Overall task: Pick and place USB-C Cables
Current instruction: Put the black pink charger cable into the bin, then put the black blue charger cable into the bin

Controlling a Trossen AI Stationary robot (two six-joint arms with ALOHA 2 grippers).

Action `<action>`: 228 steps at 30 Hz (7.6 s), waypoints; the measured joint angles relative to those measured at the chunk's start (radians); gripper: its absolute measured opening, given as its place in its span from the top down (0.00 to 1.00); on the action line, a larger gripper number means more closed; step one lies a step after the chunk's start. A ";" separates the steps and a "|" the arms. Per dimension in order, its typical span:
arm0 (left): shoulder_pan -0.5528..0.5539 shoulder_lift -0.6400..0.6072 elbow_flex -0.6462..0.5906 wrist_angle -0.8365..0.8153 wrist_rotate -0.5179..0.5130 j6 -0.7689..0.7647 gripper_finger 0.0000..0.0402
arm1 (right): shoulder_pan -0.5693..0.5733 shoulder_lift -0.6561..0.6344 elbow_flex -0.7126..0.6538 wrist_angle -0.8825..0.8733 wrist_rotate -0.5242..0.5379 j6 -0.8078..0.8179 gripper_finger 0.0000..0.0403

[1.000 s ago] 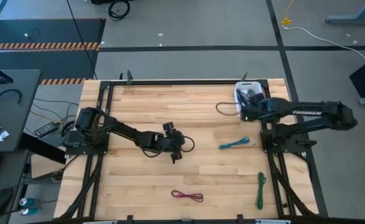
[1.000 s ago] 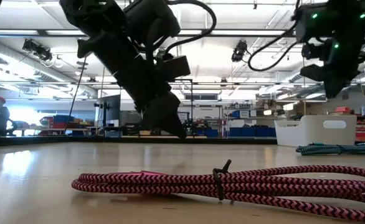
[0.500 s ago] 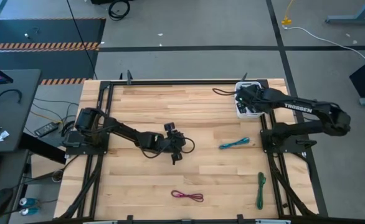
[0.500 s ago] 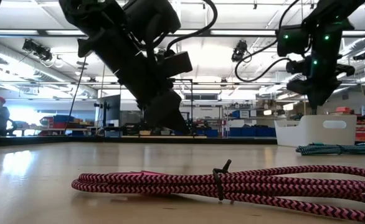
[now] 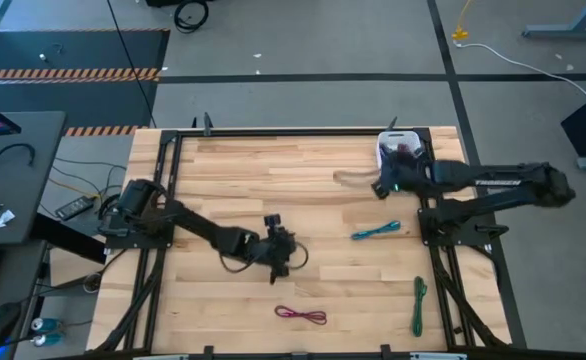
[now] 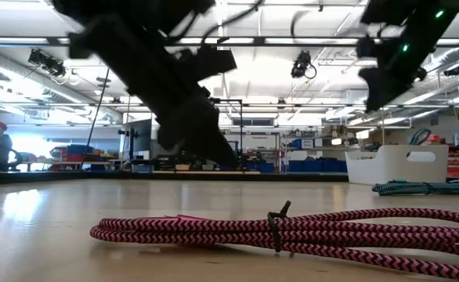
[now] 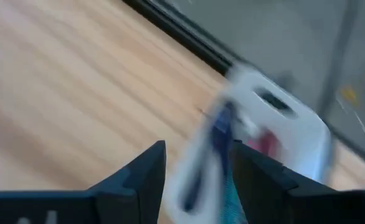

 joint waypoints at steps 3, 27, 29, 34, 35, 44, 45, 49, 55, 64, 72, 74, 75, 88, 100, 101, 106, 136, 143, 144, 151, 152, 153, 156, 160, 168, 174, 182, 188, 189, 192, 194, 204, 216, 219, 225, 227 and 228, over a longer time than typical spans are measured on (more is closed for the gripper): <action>-0.072 0.000 0.000 0.049 0.000 -0.024 0.57 | 0.219 -0.004 -0.054 0.182 0.034 -0.045 0.56; -0.414 0.252 0.211 0.107 -0.032 -0.285 0.35 | 0.965 0.468 -0.267 1.432 -0.136 -0.176 0.56; -0.399 0.264 0.240 0.043 -0.029 -0.303 0.35 | 0.975 0.488 -0.262 1.448 -0.137 -0.159 0.56; -0.359 0.269 0.270 -0.071 0.046 -0.388 0.49 | 1.002 0.520 -0.256 1.447 -0.151 -0.130 0.56; -0.350 0.270 0.271 -0.087 0.064 -0.402 0.53 | 1.004 0.530 -0.254 1.447 -0.158 -0.123 0.56; -0.319 0.275 0.267 -0.137 -0.005 -0.448 0.95 | 1.009 0.664 -0.244 1.445 -0.283 -0.040 0.56; -0.327 0.277 0.265 -0.135 -0.072 -0.448 0.95 | 1.009 0.680 -0.244 1.447 -0.296 -0.038 0.56; -0.380 0.273 0.259 -0.157 -0.243 -0.459 0.95 | 1.009 0.702 -0.244 1.449 -0.322 -0.084 0.56; -0.453 0.256 0.258 -0.148 -0.434 -0.500 0.95 | 1.001 0.621 -0.230 1.454 -0.267 -0.210 0.54; -0.476 0.255 0.260 -0.128 -0.453 -0.575 0.95 | 0.934 0.535 -0.112 1.381 -0.310 -0.414 0.38; -0.477 0.254 0.261 -0.099 -0.454 -0.577 0.94 | 0.854 0.612 0.010 1.207 -0.331 -0.538 0.28; -0.477 0.254 0.261 -0.098 -0.454 -0.577 0.95 | 0.839 0.648 0.036 1.203 -0.330 -0.567 0.28; -0.477 0.253 0.261 -0.096 -0.455 -0.577 0.94 | 0.832 0.664 0.043 1.200 -0.329 -0.579 0.28; -0.462 0.252 0.262 -0.087 -0.455 -0.565 0.94 | 0.791 0.863 0.114 1.199 -0.216 -0.668 0.34; -0.433 0.251 0.263 -0.077 -0.412 -0.562 0.94 | 0.717 1.005 0.246 1.205 -0.206 -0.728 0.49; -0.430 0.251 0.263 -0.078 -0.412 -0.562 0.94 | 0.716 1.009 0.249 1.207 -0.207 -0.728 0.53; -0.430 0.251 0.263 -0.075 -0.412 -0.563 0.88 | 0.707 1.011 0.250 1.170 -0.210 -0.691 0.78; -0.563 0.107 0.264 -0.198 -0.662 -0.698 0.56 | 0.500 0.251 0.085 -0.164 0.200 0.340 0.98; -0.531 0.108 0.263 -0.572 -0.936 -0.773 0.66 | -0.052 0.032 0.012 -0.267 0.108 0.332 0.99; -0.520 0.108 0.263 -0.617 -0.940 -0.792 0.67 | -0.121 0.022 -0.001 -0.231 0.084 0.273 0.99; -0.459 0.107 0.267 -0.722 -0.947 -0.758 0.73 | -0.479 0.059 -0.088 0.141 -0.191 -0.071 0.98; -0.454 0.103 0.276 -0.722 -0.947 -0.752 0.73 | -0.517 0.077 -0.091 0.164 -0.222 -0.083 0.98; -0.451 0.095 0.289 -0.722 -0.946 -0.752 0.74 | -0.549 0.096 -0.093 0.179 -0.243 -0.092 0.98; -0.446 0.064 0.357 -0.718 -0.935 -0.758 0.74 | -0.626 0.150 -0.092 0.181 -0.312 -0.102 0.98; -0.444 0.031 0.487 -0.722 -0.927 -0.738 0.74 | -0.681 0.189 -0.070 0.164 -0.383 -0.124 0.92; -0.409 -0.103 0.760 -0.911 -0.809 -0.758 0.75 | -0.694 0.160 0.133 0.024 -0.579 -0.146 0.63; -0.414 -0.267 0.824 -1.266 -0.687 -0.758 0.75 | -0.575 0.100 0.359 0.007 -0.589 -0.062 0.54; -0.180 -0.382 0.824 -1.269 -0.349 -0.569 0.74 | -0.244 0.036 0.512 0.085 -0.589 0.016 0.57; 0.157 -0.268 0.712 -0.784 0.159 -0.215 0.74 | 0.057 0.019 0.465 0.052 -0.585 0.013 0.57; 0.200 -0.241 0.687 -0.690 0.248 -0.199 0.74 | 0.099 0.013 0.465 0.028 -0.569 0.042 0.57; 0.297 -0.147 0.628 -0.470 0.455 -0.203 0.74 | 0.223 -0.033 0.465 0.011 -0.507 0.134 0.57; 0.335 -0.076 0.605 -0.356 0.534 -0.189 0.74 | 0.306 -0.069 0.471 0.014 -0.461 0.161 0.57; 0.348 0.331 0.654 0.049 0.663 -0.072 0.72 | 0.545 -0.112 0.545 0.028 -0.170 0.193 0.61; 0.306 0.540 0.726 0.039 0.733 0.009 0.31 | 0.555 -0.080 0.645 0.032 0.017 0.249 0.68; 0.288 0.567 0.727 0.040 0.708 0.047 0.31 | 0.555 -0.059 0.645 0.015 0.014 0.314 0.69; 0.279 0.594 0.730 0.075 0.623 0.024 0.52 | 0.555 0.034 0.645 -0.080 -0.074 0.503 0.69; 0.280 0.597 0.728 0.119 0.610 0.011 0.60 | 0.555 0.066 0.644 -0.105 -0.110 0.574 0.69; 0.282 0.601 0.726 0.145 0.604 -0.006 0.63 | 0.555 0.078 0.644 -0.109 -0.125 0.601 0.69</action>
